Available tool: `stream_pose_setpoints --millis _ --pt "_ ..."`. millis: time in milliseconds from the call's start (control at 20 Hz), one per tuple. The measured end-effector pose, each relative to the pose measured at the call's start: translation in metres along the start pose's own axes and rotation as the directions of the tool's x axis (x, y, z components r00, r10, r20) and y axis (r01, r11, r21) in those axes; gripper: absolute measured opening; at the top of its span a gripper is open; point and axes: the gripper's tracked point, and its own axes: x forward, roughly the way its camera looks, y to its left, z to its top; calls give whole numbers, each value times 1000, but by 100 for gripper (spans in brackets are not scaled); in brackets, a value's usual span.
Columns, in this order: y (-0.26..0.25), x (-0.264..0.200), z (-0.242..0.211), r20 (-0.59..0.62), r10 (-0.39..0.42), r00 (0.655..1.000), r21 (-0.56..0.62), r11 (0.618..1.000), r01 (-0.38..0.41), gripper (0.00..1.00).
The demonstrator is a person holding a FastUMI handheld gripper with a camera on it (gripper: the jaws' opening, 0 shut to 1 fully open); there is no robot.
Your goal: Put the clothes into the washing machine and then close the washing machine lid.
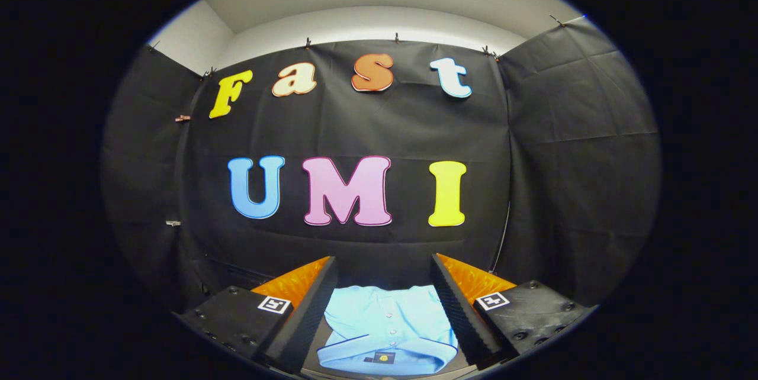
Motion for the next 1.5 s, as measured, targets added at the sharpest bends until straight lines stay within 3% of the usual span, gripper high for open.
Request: stream_pose_setpoints --millis 200,550,850,1350,1500 --pt "4 39 -40 -127 27 992 -17 999 -29 98" --pt "-19 94 -105 -296 -23 955 -2 1000 23 98" --pt "-26 113 -156 -429 -30 903 -17 1000 25 99" --pt "-32 126 -196 -568 -37 822 -3 999 42 97" --pt "-31 125 -215 -644 -27 764 -5 999 31 92"
